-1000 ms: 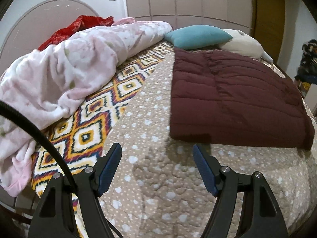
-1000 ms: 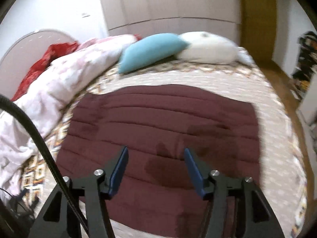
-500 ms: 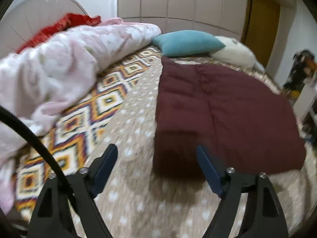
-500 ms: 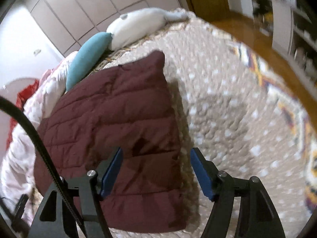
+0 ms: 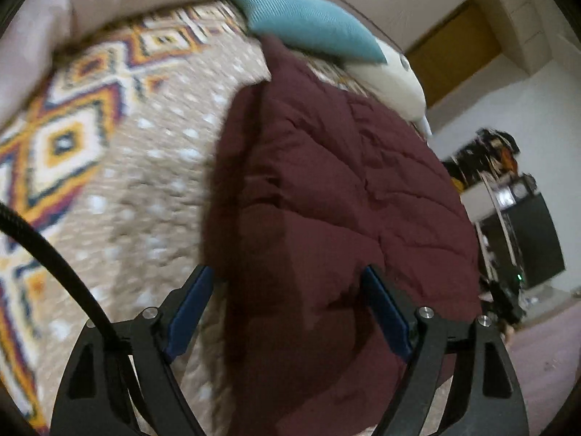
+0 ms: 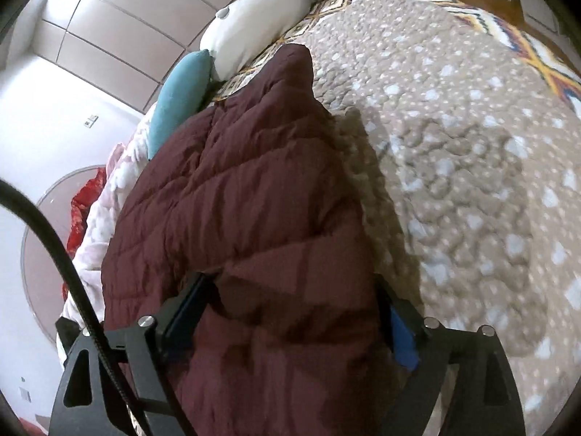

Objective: Fold large clothes

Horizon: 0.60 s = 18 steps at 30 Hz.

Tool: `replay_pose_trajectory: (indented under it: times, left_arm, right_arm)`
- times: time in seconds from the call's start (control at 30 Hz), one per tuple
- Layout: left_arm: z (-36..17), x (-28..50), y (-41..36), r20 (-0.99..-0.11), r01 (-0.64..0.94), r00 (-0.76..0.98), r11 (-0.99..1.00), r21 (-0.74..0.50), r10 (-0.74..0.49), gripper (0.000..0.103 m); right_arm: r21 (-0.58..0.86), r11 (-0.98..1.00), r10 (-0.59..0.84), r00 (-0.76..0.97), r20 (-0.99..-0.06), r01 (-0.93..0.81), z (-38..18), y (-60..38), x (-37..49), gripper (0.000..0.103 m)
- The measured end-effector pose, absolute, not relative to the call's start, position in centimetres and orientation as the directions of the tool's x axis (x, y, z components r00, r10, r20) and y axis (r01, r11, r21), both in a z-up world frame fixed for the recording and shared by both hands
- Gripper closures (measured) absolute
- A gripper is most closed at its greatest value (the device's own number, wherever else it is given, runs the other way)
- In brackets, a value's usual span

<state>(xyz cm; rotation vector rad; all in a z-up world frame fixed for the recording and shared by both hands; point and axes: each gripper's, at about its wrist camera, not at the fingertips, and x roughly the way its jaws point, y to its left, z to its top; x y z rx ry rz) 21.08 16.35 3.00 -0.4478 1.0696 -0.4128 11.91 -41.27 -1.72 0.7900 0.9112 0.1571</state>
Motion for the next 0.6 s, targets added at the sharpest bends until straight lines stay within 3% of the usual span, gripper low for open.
replay_pose_trajectory:
  times: [0.17,0.4,0.43,0.47,0.5,0.57,0.6]
  left_arm:
    - [1.4,23.4,14.2,-0.767,0.140,0.383,0.853,-0.503,-0.515,0.001]
    - [0.9,24.1,13.2,-0.764,0.119,0.376,0.845,-0.521,-0.524,0.001]
    - [1.1,24.0,13.2,-0.763,0.110,0.387,0.847,-0.520,-0.518,0.010]
    - [1.3,23.8,13.2,-0.762,0.105,0.396,0.850,-0.516,-0.512,0.026]
    - [1.8,23.3,13.2,-0.755,0.106,0.407,0.848,-0.520,-0.514,0.032]
    - [3.4,22.4,13.5,-0.725,0.111,0.441,0.834,-0.540,-0.529,0.056]
    - [4.2,22.1,13.8,-0.708,0.112,0.451,0.821,-0.559,-0.544,0.060]
  right_arm:
    - [0.712,0.680,0.500,0.599,-0.625,0.174,-3.2,-41.0,14.9,0.010]
    - [0.695,0.700,0.488,0.599,-0.635,0.167,-3.4,-39.2,18.1,0.004]
    - [0.686,0.704,0.476,0.597,-0.646,0.181,-3.1,-38.8,18.3,0.007]
    - [0.683,0.707,0.472,0.595,-0.650,0.185,-2.8,-38.5,18.4,0.017]
    - [0.674,0.714,0.464,0.592,-0.659,0.191,-2.4,-38.1,18.4,0.021]
    - [0.661,0.726,0.450,0.596,-0.665,0.190,-1.3,-37.7,18.2,0.051]
    - [0.664,0.723,0.451,0.600,-0.661,0.189,-0.7,-37.8,18.0,0.056]
